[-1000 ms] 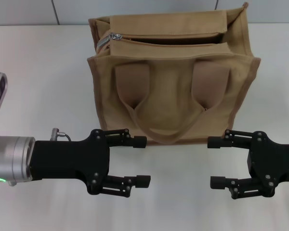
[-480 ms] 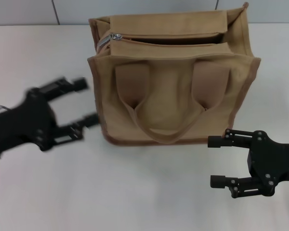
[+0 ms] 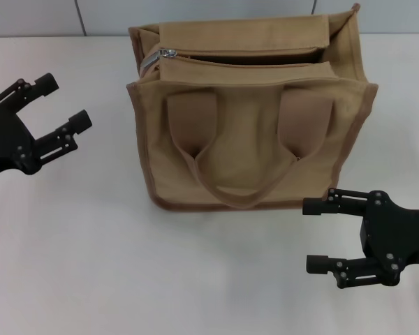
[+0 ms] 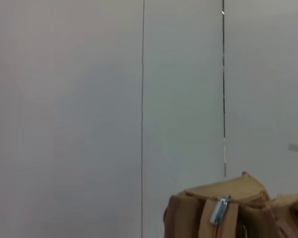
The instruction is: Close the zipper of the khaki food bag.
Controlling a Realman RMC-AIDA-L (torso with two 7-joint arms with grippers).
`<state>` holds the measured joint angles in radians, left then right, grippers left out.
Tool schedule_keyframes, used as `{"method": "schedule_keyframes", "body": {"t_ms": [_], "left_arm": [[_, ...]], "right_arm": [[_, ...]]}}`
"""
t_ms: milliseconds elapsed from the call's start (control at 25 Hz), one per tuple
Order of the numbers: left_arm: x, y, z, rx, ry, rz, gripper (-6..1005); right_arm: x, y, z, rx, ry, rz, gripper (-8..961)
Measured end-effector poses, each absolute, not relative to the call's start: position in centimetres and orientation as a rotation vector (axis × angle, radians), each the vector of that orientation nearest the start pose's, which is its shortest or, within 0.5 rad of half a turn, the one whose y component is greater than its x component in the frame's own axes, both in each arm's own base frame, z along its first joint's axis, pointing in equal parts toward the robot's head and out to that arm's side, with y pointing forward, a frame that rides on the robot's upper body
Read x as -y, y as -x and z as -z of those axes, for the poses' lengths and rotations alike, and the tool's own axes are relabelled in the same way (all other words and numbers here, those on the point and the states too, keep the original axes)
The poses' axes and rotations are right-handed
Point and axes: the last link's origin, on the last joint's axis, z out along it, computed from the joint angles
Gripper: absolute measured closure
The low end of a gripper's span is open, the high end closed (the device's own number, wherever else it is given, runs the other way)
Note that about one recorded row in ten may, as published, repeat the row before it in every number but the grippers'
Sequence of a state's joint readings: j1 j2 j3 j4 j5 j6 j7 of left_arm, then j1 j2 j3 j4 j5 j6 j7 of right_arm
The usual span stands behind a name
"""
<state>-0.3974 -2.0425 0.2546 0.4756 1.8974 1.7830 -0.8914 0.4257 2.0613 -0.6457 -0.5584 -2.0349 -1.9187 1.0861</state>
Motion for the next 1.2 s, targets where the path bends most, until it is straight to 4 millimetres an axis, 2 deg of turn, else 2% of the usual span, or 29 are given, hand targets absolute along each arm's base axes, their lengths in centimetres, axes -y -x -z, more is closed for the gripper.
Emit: {"method": "schedule_keyframes", "body": {"t_ms": [240,560,960,1200], "left_arm": [[-28.6,30.9,-4.1,0.29,2.348,0.942,190],[-29.0,30.7,-4.0,0.286,2.353,0.931,192],[-32.1,29.1,-3.0,0.272,2.353,0.884,196],[-33.8,27.4,-1.5,0.24,2.411,0.856,197]], "right_arm": [[-25.2,-27.4,-0.1,-0.359,2.914,-0.993,135],[-25.3,-27.4,-0.1,-0.358,2.912,-0.994,134],[-25.3,-27.4,-0.2,-0.358,2.908,-0.996,134],[-25.3,-27.5,-0.2,-0.362,2.905,-0.992,134]]}}
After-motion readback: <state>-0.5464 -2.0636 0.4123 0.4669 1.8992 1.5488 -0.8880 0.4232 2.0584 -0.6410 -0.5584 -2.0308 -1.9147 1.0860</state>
